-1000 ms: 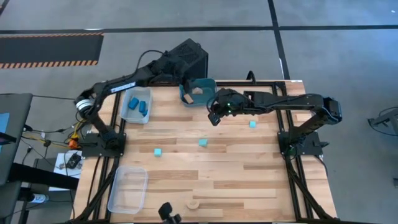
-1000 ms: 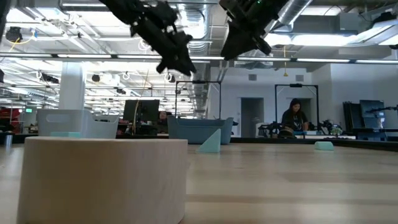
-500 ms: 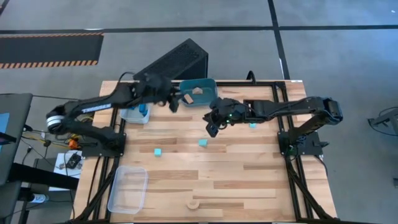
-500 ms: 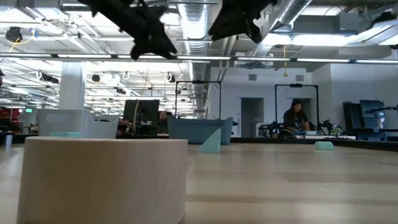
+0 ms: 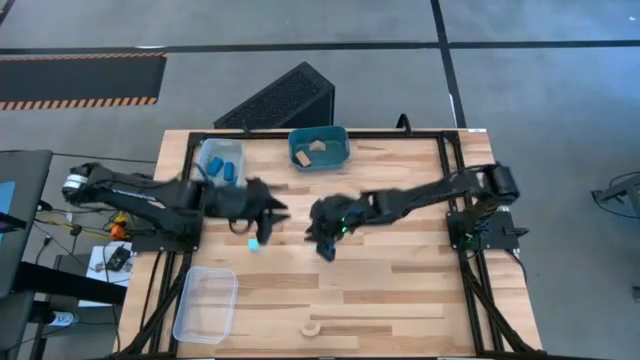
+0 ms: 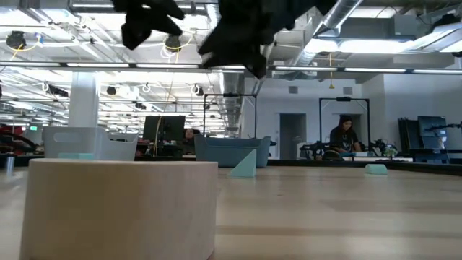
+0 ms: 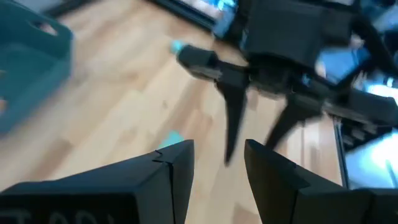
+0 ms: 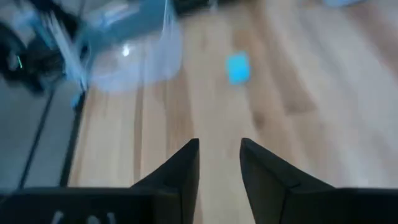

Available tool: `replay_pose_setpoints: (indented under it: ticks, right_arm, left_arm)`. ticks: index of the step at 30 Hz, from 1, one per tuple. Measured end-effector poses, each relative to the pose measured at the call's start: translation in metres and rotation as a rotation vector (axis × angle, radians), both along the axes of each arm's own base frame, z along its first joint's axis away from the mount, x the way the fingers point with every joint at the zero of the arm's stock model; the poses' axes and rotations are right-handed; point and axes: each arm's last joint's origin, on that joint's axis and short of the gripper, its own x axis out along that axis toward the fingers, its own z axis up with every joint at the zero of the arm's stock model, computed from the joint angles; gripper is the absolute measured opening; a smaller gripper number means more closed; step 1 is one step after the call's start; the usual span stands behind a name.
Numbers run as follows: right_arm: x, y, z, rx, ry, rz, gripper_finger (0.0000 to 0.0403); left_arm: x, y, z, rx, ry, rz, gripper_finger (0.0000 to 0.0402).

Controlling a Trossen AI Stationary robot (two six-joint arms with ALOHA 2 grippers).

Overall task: Sort & place blocks by color
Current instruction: Put the brown block into the blue bin

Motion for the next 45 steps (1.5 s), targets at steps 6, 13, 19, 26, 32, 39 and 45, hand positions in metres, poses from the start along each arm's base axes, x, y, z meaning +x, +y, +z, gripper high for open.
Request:
replay_pose_setpoints:
  ticks: [6, 13, 19, 26, 32, 39, 45]
  right_arm:
    - [0.016, 0.056, -0.031, -0.02, 0.01, 0.144, 0.0176]
    - [0.021, 0.112, -0.056, -0.118, 0.021, 0.287, 0.0218]
    - [0.02, 0.152, -0.074, -0.13, 0.04, 0.381, 0.0239]
    - [0.006, 0.185, -0.086, -0.212, 0.048, 0.516, 0.024]
    - [0.004, 0.19, -0.085, -0.248, 0.039, 0.487, 0.024]
    - [0.008, 0.187, -0.1, -0.242, 0.054, 0.521, 0.024]
    - [0.008, 0.192, -0.113, -0.226, 0.08, 0.555, 0.0239]
  left_arm:
    - [-0.002, -0.051, -0.018, 0.093, 0.071, -0.068, 0.0127]
    - [-0.006, -0.077, -0.024, 0.105, 0.092, -0.177, 0.0127]
    - [-0.016, -0.1, -0.026, 0.126, 0.092, -0.312, 0.0127]
    - [-0.018, -0.127, -0.04, 0.14, 0.12, -0.41, 0.0127]
    - [-0.004, -0.141, -0.063, 0.133, 0.167, -0.433, 0.0127]
    - [0.008, -0.151, -0.088, 0.13, 0.218, -0.429, 0.0146]
    - [0.008, -0.154, -0.092, 0.146, 0.226, -0.443, 0.0169]
